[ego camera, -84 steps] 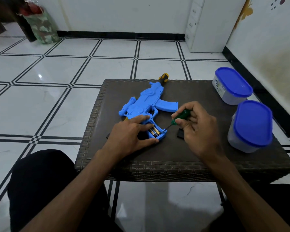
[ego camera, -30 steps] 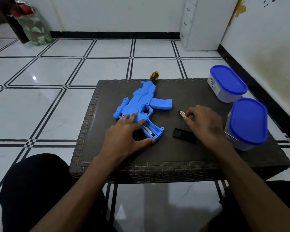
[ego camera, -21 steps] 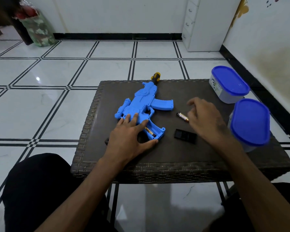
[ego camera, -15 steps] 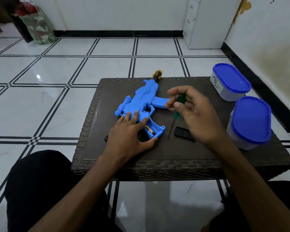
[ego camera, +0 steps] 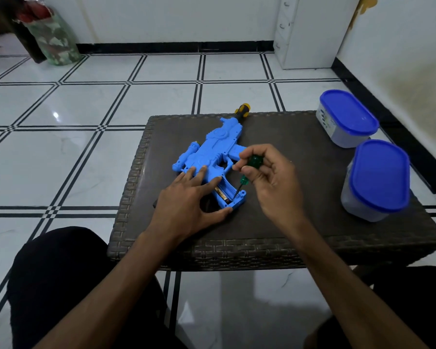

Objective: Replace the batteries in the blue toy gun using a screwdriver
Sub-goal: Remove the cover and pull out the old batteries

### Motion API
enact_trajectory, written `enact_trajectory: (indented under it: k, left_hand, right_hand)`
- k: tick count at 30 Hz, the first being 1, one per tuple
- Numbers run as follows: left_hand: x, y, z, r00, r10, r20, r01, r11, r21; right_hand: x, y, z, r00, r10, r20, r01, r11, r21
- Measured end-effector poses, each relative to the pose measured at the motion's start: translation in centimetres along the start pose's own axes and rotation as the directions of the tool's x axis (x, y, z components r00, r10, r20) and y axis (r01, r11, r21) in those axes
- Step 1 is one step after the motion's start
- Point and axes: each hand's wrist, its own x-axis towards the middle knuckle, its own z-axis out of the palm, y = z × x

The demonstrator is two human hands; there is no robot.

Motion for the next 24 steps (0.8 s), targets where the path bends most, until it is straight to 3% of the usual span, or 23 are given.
enact_trajectory:
  k: [5, 17, 24]
  left_hand:
    - [0.1, 0.0, 0.1, 1.000, 0.009, 0.013, -0.009, 0.999, 0.037]
    - [0.1, -0.1, 0.1, 1.000, 0.022, 0.021, -0.023, 0.999, 0.038]
    - [0.1, 0.1, -0.1, 0.999, 0.018, 0.030, -0.019, 0.999, 0.036]
  right_hand:
    - [-1.1, 0.3, 0.2, 0.996, -0.035, -0.083, 0.041, 0.996, 0.073]
    - [-1.1, -0.6, 0.1, 0.999, -0.043, -0.005, 0.043, 0.999, 0.027]
    - [-2.8, 0.0, -1.0, 0.983, -0.032, -0.179, 0.053, 0.993, 0.110]
